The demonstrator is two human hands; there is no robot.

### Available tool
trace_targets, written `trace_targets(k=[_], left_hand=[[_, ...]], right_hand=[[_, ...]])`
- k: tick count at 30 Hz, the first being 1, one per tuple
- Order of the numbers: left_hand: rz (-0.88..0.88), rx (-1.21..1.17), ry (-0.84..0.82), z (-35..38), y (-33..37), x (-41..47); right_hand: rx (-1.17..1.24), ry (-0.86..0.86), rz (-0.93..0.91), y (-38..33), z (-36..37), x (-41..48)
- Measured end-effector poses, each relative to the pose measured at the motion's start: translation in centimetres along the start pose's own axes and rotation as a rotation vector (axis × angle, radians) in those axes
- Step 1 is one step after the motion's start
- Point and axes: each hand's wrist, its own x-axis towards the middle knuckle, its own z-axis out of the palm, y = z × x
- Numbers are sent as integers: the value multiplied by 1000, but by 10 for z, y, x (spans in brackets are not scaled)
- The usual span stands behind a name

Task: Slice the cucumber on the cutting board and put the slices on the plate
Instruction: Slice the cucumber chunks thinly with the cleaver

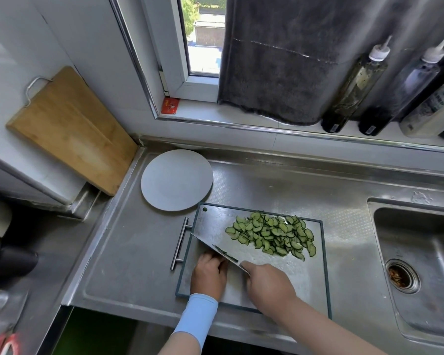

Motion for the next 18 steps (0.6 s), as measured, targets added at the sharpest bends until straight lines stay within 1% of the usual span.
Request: trace_targets(k=[4,10,14,18], left_hand=[[13,-21,-13,-2,-2,2],[-32,-47,-35,-4,-1,2],[11,-19,-36,-6,-1,3],[11,1,-38,-7,0,1]], right_hand=[[10,12,-18,-2,0,5],[12,34,-34,9,-1,-10],[34,35,-28,19,1,-26],[38,34,-30,25,1,-31]])
